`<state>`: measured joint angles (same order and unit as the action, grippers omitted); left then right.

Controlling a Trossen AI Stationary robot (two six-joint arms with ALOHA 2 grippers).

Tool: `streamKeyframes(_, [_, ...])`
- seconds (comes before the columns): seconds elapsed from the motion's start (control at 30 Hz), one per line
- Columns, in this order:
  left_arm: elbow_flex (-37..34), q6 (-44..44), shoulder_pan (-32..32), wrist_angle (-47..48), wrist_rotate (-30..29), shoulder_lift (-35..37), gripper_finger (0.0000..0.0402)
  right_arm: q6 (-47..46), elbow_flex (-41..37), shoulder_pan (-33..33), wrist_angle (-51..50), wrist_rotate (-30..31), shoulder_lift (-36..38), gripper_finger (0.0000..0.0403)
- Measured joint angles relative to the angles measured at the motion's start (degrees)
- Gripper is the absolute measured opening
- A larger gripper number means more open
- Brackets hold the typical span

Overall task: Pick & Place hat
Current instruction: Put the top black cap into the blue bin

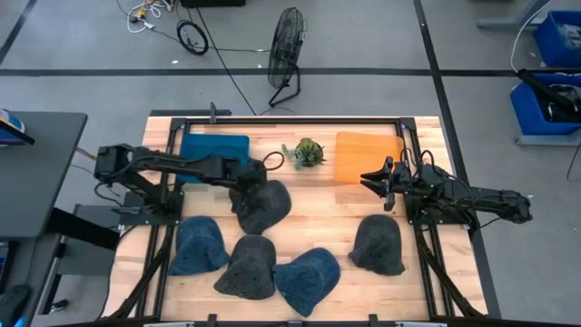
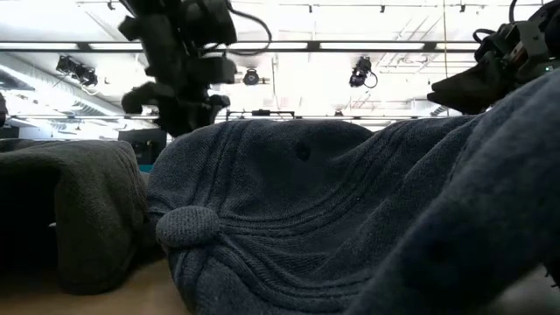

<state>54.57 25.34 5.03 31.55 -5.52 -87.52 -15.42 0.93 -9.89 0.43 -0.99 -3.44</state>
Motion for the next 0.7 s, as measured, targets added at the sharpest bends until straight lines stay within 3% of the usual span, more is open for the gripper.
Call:
streamKeyframes(0.23, [0.3,1.5,1.3,1.0,0.0,-3.0,0.0142,3.9,0.0,0.0,0.0,0.1,-1.0,0.0184])
streamKeyframes(0.43, [0.3,2.4,1.4,2.0,1.8,-3.5,0.0136,5.4,0.0,0.0,-0.1,0.5,-1.4,0.0196])
streamKeyframes(0.57, [0.3,2.4,1.4,2.2,5.2,-3.7,0.0103,5.4,0.0,0.0,-0.1,0.5,-1.6,0.0197])
streamKeyframes(0.7, [0.3,2.4,1.4,1.8,6.8,-4.4,0.0046,5.4,0.0,0.0,-0.1,0.5,-1.6,0.0197])
